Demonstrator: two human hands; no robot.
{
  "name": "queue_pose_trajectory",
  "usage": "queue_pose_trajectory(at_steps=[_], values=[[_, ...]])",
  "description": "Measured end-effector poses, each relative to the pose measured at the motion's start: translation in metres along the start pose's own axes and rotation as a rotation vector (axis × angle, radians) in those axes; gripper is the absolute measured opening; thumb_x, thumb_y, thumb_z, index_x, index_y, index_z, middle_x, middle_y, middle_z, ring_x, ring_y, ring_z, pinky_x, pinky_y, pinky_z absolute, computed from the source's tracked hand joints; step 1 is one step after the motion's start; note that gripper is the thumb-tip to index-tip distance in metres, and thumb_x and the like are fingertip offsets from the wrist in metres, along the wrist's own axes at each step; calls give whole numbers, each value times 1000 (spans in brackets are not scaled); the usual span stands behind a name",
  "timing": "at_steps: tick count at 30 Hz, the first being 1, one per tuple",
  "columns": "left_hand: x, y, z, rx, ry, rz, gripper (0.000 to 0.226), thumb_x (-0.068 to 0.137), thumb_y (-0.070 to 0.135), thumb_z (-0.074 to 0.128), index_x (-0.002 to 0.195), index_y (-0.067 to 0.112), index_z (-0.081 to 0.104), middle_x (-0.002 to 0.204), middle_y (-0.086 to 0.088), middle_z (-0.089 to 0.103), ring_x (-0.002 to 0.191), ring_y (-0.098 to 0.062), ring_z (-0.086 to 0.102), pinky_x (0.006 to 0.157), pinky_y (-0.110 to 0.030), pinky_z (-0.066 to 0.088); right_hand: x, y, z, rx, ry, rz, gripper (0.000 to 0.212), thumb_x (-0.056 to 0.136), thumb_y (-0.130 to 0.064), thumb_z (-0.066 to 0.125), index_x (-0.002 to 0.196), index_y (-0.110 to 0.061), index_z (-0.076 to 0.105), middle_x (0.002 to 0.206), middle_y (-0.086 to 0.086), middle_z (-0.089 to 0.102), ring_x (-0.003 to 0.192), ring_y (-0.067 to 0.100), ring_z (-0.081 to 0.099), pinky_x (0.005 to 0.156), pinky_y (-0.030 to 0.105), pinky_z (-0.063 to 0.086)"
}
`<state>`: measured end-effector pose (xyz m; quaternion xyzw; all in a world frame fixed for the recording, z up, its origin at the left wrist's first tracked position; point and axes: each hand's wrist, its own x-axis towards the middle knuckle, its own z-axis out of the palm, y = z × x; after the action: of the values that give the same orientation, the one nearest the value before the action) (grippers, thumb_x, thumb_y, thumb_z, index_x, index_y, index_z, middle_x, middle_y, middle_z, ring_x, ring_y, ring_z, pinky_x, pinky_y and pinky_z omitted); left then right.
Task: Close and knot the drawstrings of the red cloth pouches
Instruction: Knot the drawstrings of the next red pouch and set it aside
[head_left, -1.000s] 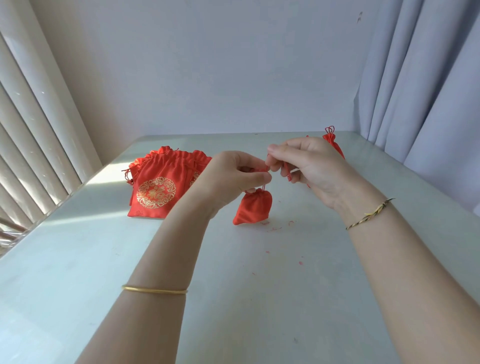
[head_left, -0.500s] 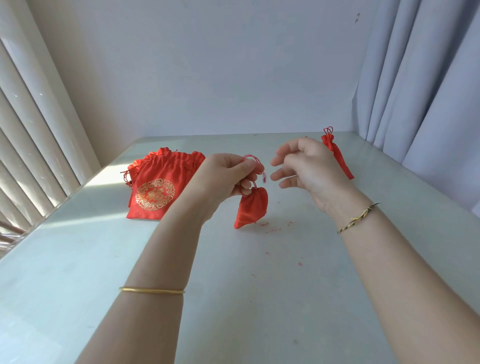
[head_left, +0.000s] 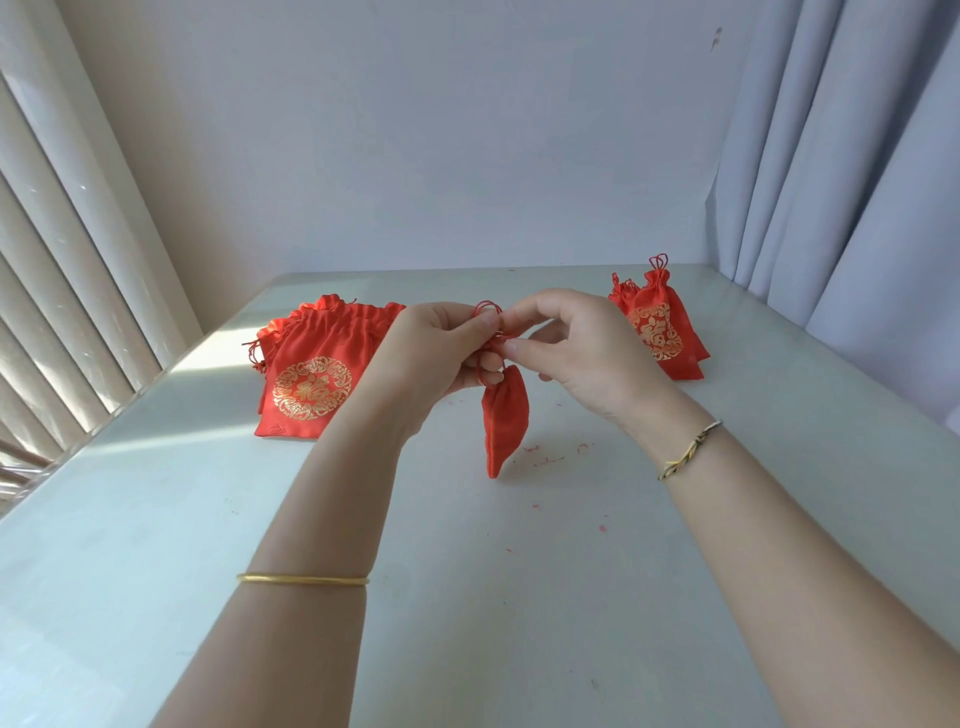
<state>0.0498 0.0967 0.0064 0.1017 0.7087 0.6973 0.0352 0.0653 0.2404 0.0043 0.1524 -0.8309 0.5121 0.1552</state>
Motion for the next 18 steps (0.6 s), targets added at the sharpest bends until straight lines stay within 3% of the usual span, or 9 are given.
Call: queue_pose_trajectory(at_steps=[2, 4, 9, 13, 16, 18], values=[[0, 0, 1, -4, -13, -2, 19, 95, 13, 52, 93, 1, 66, 69, -10, 60, 49, -8, 56, 56, -20, 52, 0, 1, 0, -46, 23, -16, 5, 80, -8, 68, 84, -11, 68, 68, -12, 61, 53, -4, 53, 53, 7, 37], [-1, 0, 1, -39, -34, -11, 18, 95, 13, 51, 92, 2, 66, 70, -8, 63, 51, -8, 58, 57, -19, 52, 1, 2, -1, -71, 57, -15, 5, 84, -7, 62, 83, -11, 65, 71, -8, 61, 60, 0, 57, 54, 11, 42], [0, -1, -5, -120, -20, -33, 15, 93, 5, 52, 95, 0, 66, 74, -12, 69, 65, -15, 67, 60, -18, 53, 4, 4, -5, 267, 98, 256, 11, 92, -9, 46, 94, -5, 57, 81, 3, 55, 62, 12, 60, 51, 23, 46], [-1, 0, -6, -131, -21, 7, 16, 88, -6, 54, 96, 0, 66, 78, -12, 68, 67, -13, 66, 66, -16, 55, 1, 1, -13, 479, -82, 383, 20, 87, -8, 44, 76, -7, 59, 67, 4, 53, 53, 15, 53, 48, 24, 39], [-1, 0, -7, -121, -41, 24, 23, 83, -12, 57, 99, 2, 65, 82, -11, 66, 67, -11, 66, 68, -16, 54, -2, 0, -19, 395, -228, 488, 21, 83, -13, 43, 64, -12, 53, 62, 4, 53, 49, 16, 49, 49, 25, 36], [-3, 1, -7, -87, -82, 42, 30, 82, -16, 56, 102, 4, 64, 84, -10, 64, 68, -11, 64, 67, -15, 53, -1, 4, -20, 254, -214, 524, 25, 82, -21, 45, 58, -13, 51, 63, 4, 55, 49, 17, 51, 50, 26, 37]])
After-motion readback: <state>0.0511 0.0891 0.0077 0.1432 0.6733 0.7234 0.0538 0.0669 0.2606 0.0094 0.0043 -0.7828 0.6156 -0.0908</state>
